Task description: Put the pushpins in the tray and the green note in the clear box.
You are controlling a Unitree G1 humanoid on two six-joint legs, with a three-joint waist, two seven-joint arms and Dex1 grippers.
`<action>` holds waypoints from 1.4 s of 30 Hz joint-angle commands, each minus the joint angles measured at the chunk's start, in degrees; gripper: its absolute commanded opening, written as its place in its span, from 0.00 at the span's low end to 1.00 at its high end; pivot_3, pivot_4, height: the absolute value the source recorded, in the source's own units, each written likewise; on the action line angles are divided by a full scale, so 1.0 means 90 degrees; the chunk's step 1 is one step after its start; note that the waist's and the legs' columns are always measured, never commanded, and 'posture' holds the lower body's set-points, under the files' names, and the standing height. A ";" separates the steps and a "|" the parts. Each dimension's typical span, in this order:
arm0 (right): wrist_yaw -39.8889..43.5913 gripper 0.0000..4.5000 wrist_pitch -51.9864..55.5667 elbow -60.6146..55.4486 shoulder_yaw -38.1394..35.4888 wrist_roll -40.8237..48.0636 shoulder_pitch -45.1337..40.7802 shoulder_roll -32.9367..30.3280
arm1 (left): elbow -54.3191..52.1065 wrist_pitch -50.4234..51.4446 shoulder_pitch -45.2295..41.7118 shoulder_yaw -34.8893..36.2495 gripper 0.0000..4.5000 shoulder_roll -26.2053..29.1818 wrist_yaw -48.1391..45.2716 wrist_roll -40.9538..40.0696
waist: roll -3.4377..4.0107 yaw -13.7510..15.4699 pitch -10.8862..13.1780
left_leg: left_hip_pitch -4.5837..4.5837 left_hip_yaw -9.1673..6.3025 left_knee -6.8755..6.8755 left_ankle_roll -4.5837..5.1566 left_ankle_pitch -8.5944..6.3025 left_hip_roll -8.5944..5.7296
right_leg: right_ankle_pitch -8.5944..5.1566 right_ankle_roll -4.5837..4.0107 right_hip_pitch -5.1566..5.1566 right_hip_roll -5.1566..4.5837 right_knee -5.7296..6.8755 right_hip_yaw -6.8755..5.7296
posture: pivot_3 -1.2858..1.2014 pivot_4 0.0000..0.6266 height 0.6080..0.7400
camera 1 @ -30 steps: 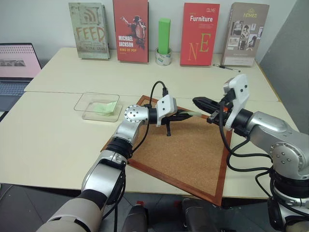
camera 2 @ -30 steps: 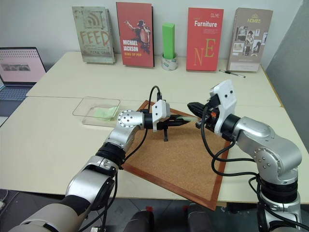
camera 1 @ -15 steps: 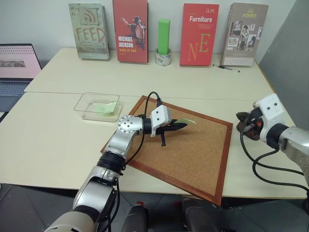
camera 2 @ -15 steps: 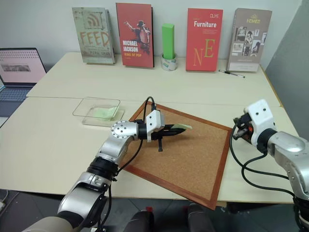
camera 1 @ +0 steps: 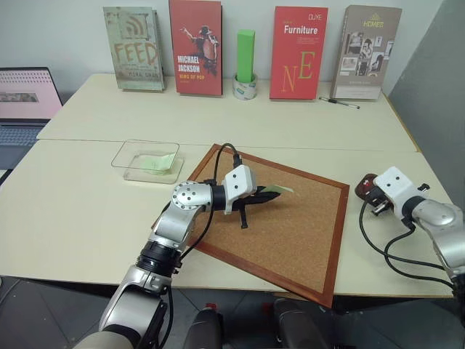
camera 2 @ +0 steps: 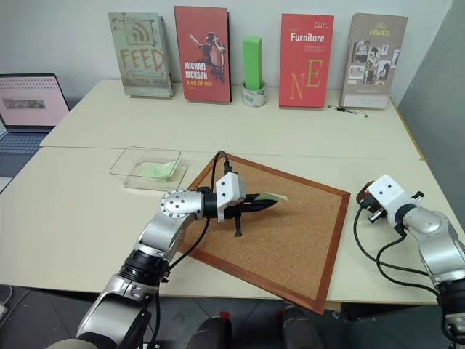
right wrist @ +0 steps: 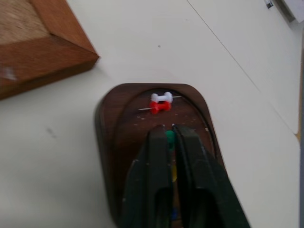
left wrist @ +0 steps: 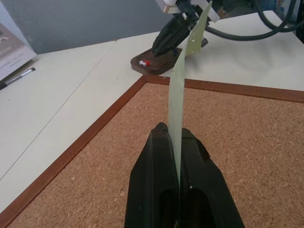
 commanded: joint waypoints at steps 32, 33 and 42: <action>0.2005 0.66 0.1834 -0.3521 -0.0334 0.2967 -0.1012 0.1787 | -0.1202 0.0932 0.0890 0.1778 0.00 0.2509 0.0874 -0.0090 | -0.0001 -0.0136 0.0002 | 0.0017 -0.0017 0.0009 0.0000 0.0000 0.0005 | 0.0000 0.0000 0.0027 0.0000 0.0002 -0.0014 | 0.52 0.24 1.00; 0.2036 0.66 0.1869 -0.3460 -0.0141 0.2974 -0.1163 0.1917 | -0.1094 0.0951 0.0857 0.1906 0.00 0.2653 0.1034 0.0001 | -0.0002 -0.0144 0.0003 | 0.0017 -0.0018 0.0009 0.0000 0.0000 0.0005 | 0.0000 -0.0001 0.0027 0.0000 0.0000 -0.0015 | 0.52 0.24 1.00; 0.2354 0.66 0.2069 -0.2696 0.1053 0.2720 -0.2072 0.2469 | 0.0628 0.1341 -0.0214 0.1910 0.00 0.3028 0.2169 0.0695 | -0.0003 -0.0080 0.0003 | -0.0009 -0.0021 0.0003 -0.0001 0.0000 0.0006 | -0.0001 -0.0003 0.0000 -0.0001 -0.0002 -0.0028 | 0.52 0.24 1.00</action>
